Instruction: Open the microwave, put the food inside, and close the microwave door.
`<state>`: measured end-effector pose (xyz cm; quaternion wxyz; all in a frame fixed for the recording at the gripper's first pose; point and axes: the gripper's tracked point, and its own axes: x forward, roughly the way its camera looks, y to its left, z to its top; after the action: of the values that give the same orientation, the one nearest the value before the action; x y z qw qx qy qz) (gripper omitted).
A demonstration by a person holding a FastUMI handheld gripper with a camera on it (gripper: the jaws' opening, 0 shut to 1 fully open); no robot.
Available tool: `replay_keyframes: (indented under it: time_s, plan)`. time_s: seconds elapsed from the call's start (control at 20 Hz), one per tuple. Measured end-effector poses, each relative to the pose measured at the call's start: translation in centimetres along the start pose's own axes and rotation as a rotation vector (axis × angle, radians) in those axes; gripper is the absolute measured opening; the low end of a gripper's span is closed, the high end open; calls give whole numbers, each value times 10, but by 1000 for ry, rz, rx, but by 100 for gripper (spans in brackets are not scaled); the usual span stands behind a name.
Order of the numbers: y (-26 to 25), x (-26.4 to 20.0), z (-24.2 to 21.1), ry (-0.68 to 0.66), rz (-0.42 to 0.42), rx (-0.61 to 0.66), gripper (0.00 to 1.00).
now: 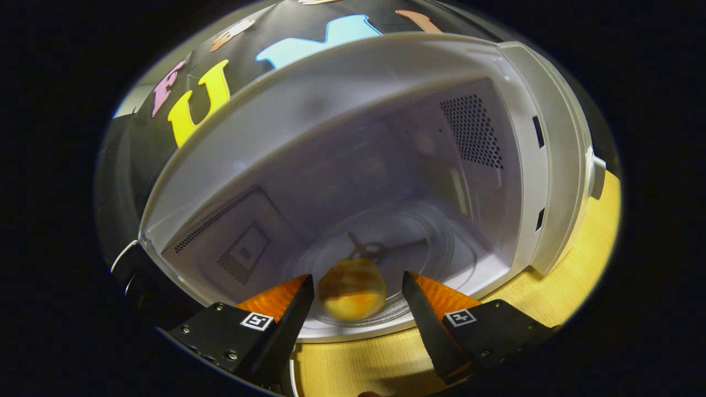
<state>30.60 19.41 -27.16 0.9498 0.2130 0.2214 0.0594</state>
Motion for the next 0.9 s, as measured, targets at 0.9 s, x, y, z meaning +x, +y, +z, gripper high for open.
replay_keyframes:
  time_s: [0.9]
  plan:
    - [69,-229,71,-191,144,-255,97]
